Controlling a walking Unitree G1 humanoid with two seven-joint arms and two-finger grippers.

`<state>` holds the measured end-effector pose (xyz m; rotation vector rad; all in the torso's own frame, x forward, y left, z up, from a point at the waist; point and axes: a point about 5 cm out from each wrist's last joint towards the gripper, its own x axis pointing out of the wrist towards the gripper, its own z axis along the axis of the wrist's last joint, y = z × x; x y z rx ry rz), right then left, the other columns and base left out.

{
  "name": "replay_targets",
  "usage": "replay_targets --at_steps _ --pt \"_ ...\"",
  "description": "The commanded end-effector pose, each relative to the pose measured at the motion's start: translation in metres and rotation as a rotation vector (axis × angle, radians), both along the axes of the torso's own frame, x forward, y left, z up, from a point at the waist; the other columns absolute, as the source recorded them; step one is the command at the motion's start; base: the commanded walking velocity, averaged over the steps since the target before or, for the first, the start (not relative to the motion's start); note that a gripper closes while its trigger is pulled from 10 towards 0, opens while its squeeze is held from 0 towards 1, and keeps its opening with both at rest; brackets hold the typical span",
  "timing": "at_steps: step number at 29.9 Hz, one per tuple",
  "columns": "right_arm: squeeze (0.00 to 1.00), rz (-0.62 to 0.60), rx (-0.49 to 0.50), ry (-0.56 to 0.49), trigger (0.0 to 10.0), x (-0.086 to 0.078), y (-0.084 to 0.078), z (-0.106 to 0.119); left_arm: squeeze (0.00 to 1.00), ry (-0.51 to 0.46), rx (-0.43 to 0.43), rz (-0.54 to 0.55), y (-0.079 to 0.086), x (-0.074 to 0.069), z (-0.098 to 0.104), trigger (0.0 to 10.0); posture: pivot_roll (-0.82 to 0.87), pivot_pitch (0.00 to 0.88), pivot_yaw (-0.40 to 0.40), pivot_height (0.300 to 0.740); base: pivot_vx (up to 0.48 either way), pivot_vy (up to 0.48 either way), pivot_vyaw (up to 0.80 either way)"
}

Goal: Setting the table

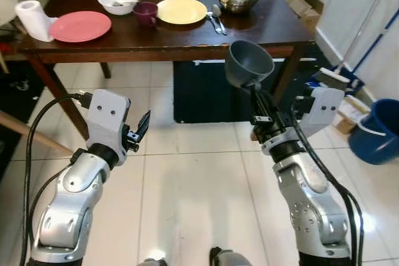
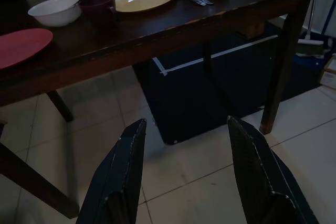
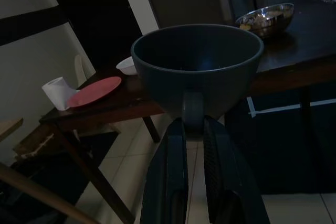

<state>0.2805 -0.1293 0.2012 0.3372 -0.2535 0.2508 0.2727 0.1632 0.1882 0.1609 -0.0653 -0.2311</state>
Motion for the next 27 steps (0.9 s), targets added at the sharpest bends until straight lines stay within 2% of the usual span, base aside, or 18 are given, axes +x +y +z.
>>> replay_targets --at_steps 1,9,15,27 --pt "0.0 0.005 0.019 -0.004 10.0 -0.001 -0.002 0.002 0.11 0.014 -0.001 -0.014 -0.002 -0.001 0.0 10.0 -0.11 0.084 0.049 0.74 0.0 0.0 0.64" --pt "0.0 -0.003 0.029 -0.008 10.0 0.0 -0.006 0.003 0.11 0.039 0.006 -0.007 -0.001 -0.002 -0.004 10.0 -0.11 0.086 0.048 0.74 0.0 0.0 0.76" --pt "0.0 0.02 0.009 -0.01 10.0 0.0 -0.002 0.003 0.11 0.051 0.001 0.024 0.004 -0.001 -0.009 10.0 -0.11 0.088 0.046 0.74 0.0 0.0 0.76" --pt "0.0 0.159 -0.026 -0.036 10.0 -0.006 0.013 0.004 0.12 0.066 0.011 0.095 0.01 0.003 -0.015 10.0 -0.11 0.089 0.045 0.74 0.0 0.0 0.76"
